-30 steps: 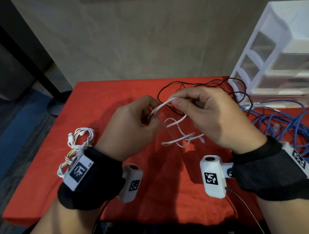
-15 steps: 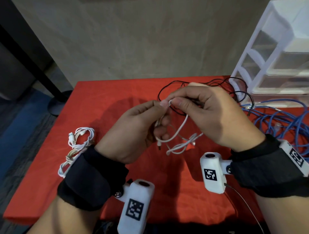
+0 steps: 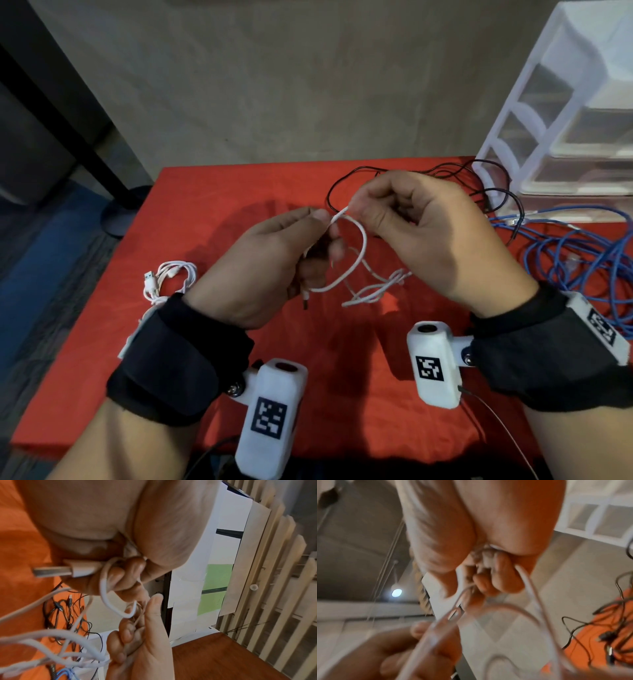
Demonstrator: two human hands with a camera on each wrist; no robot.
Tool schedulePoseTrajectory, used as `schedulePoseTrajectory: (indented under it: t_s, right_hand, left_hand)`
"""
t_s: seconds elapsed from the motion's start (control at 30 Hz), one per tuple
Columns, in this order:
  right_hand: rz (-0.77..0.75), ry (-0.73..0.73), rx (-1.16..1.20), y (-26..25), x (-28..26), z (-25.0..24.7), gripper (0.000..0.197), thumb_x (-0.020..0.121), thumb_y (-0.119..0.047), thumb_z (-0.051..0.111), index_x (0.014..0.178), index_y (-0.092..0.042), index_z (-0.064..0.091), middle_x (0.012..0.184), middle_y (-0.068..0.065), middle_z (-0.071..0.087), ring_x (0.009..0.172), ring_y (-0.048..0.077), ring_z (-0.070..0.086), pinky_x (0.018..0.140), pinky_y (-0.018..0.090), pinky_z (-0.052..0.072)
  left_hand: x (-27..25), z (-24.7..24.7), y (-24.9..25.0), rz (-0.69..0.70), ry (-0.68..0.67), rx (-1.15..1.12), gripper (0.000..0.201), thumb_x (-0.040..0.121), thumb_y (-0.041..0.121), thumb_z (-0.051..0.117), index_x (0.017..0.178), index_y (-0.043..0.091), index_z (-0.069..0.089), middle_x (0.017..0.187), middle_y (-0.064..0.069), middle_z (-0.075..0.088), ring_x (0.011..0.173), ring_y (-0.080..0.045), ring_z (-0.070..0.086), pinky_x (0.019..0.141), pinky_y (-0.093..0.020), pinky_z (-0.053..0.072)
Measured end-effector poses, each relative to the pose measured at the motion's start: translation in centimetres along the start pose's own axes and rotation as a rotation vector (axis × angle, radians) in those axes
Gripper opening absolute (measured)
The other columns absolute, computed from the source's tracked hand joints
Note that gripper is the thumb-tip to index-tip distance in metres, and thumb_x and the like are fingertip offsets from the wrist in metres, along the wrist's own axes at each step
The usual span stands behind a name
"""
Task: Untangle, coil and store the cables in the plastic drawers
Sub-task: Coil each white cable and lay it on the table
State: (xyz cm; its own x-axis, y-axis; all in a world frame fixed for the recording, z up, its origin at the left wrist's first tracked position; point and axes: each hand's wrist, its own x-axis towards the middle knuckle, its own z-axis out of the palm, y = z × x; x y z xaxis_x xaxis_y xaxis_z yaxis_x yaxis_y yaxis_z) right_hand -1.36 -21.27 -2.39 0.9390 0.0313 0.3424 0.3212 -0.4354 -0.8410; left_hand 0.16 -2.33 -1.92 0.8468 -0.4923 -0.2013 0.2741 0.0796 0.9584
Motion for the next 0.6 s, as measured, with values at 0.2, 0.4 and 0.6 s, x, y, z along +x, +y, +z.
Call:
schedulePoseTrajectory:
  t_s: [0.2, 0.4, 0.6]
  right_hand:
    - [0.039, -0.077, 0.127, -0.5, -0.1, 0.0, 0.017, 0.098, -0.019, 0.067, 0.085, -0.015, 0.076, 0.074, -0.004, 0.073, 0.072, 0.001, 0.067, 0.071, 0.019, 0.049]
    - [0.048, 0.021, 0.225, -0.4, -0.3, 0.4, 0.018, 0.1, -0.017, 0.064, 0.085, -0.01, 0.073, 0.071, 0.002, 0.067, 0.067, 0.008, 0.059, 0.066, 0.027, 0.048]
    - [0.097, 0.145, 0.301, -0.4, -0.4, 1.5, 0.019, 0.103, -0.021, 0.058, 0.086, -0.021, 0.068, 0.066, -0.016, 0.059, 0.06, -0.002, 0.049, 0.059, 0.014, 0.038]
  left_hand:
    - [-0.1, 0.5, 0.0, 0.089, -0.003, -0.089, 0.021, 0.09, 0.026, 0.054, 0.089, 0.006, 0.06, 0.094, -0.007, 0.074, 0.055, -0.005, 0.055, 0.046, -0.016, 0.04]
    - [-0.1, 1.3, -0.4, 0.061, -0.089, -0.143, 0.03, 0.096, 0.031, 0.048, 0.099, 0.005, 0.064, 0.085, -0.008, 0.072, 0.053, -0.008, 0.058, 0.048, -0.017, 0.047]
    - [0.0, 1.5, -0.4, 0.09, -0.049, -0.156, 0.029, 0.091, 0.03, 0.053, 0.097, 0.006, 0.068, 0.083, -0.007, 0.072, 0.062, -0.009, 0.066, 0.058, -0.017, 0.054]
